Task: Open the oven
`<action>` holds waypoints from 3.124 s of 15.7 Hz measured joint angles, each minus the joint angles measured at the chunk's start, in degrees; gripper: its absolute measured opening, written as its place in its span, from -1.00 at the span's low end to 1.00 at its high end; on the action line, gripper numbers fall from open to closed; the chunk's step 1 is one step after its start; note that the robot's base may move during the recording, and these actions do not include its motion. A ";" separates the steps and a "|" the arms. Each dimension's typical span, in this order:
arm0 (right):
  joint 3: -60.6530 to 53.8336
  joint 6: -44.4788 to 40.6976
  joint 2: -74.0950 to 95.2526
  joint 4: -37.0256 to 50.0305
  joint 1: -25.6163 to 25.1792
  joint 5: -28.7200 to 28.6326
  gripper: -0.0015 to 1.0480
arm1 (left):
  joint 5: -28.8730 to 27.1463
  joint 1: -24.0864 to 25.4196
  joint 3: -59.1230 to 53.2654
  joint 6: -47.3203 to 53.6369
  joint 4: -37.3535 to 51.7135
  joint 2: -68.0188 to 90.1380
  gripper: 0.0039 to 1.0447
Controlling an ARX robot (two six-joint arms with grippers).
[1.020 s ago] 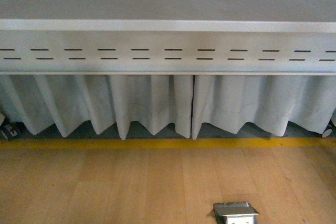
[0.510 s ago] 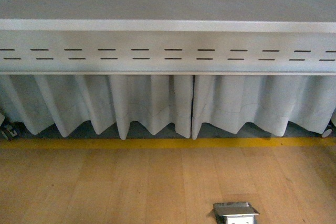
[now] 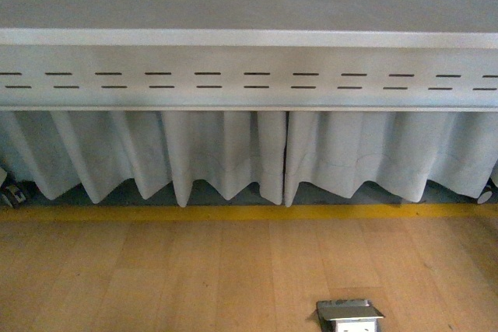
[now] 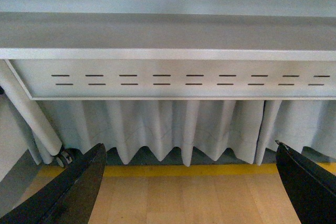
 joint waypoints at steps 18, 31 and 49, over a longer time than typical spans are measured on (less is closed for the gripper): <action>0.00 0.02 0.00 -0.07 0.00 0.00 0.87 | 0.04 0.02 0.00 0.04 -0.02 0.00 0.88; -0.02 -0.13 0.00 -0.04 0.00 0.00 0.87 | 0.00 0.02 0.00 0.17 -0.02 0.00 0.88; 0.00 -0.15 0.00 -0.04 0.00 0.00 0.87 | 0.00 0.00 0.00 0.20 0.00 0.00 0.88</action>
